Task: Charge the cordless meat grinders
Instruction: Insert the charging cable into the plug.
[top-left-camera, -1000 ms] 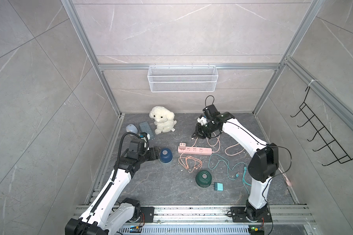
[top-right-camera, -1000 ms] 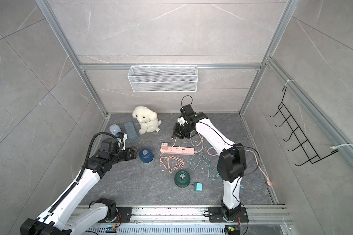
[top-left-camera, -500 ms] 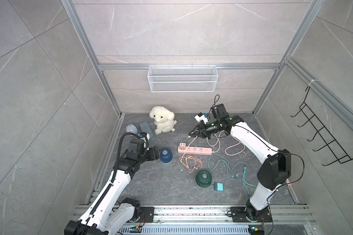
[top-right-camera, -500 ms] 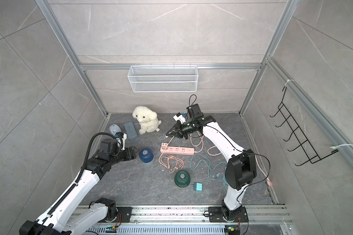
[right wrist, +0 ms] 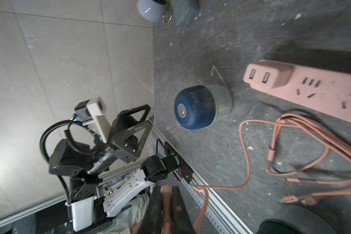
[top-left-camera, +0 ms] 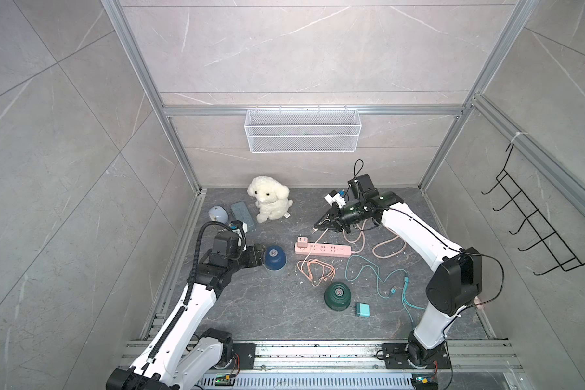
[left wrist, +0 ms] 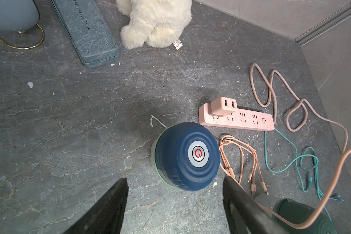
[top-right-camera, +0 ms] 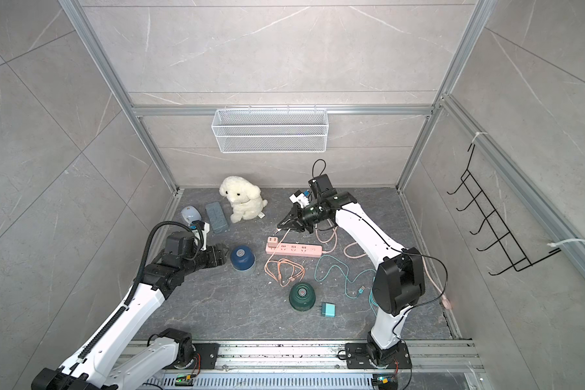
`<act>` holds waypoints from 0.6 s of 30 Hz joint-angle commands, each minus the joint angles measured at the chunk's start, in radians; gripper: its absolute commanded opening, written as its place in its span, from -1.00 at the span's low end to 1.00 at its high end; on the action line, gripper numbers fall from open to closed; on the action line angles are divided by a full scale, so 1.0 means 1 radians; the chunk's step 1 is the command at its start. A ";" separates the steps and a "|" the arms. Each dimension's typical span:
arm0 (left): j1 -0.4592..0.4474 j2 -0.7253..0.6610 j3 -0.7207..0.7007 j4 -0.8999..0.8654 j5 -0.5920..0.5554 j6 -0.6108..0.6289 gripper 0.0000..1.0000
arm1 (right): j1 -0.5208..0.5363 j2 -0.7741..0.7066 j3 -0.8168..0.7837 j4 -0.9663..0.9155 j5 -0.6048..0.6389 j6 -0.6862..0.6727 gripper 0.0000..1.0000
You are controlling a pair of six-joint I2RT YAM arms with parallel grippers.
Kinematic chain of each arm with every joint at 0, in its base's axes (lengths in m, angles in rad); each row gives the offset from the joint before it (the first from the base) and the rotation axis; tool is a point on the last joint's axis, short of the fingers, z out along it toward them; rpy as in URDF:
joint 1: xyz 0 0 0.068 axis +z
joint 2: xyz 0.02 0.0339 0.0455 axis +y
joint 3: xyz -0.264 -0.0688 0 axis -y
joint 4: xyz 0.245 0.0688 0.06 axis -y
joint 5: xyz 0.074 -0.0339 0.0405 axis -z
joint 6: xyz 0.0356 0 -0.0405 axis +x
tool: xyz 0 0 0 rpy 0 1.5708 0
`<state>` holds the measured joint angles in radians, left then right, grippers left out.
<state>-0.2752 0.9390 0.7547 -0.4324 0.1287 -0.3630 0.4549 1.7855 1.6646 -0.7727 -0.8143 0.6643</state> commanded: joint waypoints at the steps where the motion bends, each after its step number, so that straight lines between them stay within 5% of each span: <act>1: 0.002 -0.007 0.003 0.028 -0.018 0.003 0.52 | 0.057 0.005 0.048 -0.079 0.295 -0.019 -1.00; 10: 0.004 0.037 0.011 0.024 -0.029 0.009 0.53 | 0.262 0.129 0.137 -0.147 0.903 0.073 -1.00; 18: 0.004 0.051 0.002 0.032 -0.020 -0.001 0.53 | 0.316 0.328 0.318 -0.253 1.035 0.116 -1.00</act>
<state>-0.2749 0.9928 0.7547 -0.4320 0.1066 -0.3630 0.7666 2.0663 1.9347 -0.9455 0.1070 0.7456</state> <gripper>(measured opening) 0.763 0.088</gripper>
